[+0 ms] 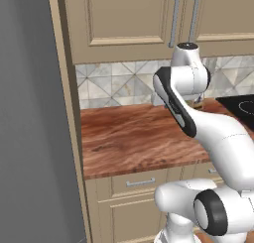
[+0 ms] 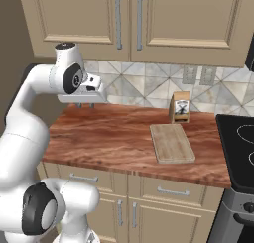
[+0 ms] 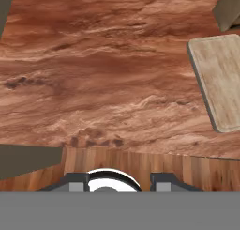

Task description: Open the drawer on the right and place the cutting tools on the cutting board.

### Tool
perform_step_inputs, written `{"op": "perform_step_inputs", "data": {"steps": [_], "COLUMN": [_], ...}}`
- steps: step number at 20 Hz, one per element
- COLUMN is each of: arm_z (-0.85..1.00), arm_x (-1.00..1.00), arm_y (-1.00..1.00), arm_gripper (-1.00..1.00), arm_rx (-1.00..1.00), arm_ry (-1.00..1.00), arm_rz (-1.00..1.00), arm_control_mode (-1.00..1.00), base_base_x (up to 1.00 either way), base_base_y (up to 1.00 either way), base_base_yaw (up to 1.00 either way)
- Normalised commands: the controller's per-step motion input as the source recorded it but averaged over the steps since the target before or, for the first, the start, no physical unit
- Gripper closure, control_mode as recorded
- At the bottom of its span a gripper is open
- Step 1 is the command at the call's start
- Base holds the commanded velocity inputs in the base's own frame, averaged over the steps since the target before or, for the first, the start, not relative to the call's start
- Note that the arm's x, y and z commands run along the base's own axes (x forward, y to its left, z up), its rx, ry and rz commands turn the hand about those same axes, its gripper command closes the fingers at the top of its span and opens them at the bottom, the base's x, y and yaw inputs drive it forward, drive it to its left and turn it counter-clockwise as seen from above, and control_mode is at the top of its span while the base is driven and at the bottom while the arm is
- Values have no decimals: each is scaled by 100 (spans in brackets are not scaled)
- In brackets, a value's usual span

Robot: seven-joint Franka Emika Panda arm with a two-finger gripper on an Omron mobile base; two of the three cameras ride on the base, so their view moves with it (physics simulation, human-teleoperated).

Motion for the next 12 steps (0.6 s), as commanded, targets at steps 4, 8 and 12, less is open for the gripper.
{"op": "perform_step_inputs", "data": {"steps": [4, 8, 12], "arm_z": [-18, -32, -26], "arm_x": [-50, -93, -92], "arm_y": [-39, -100, -100], "arm_gripper": [-100, -100, -100], "arm_rx": [5, 27, 29], "arm_ry": [-4, -2, 0], "arm_rz": [-5, -32, -35], "arm_control_mode": [-100, -100, -100], "base_base_x": [0, 0, 0], "base_base_y": [0, 0, 0], "base_base_yaw": [0, 0, 0]}}
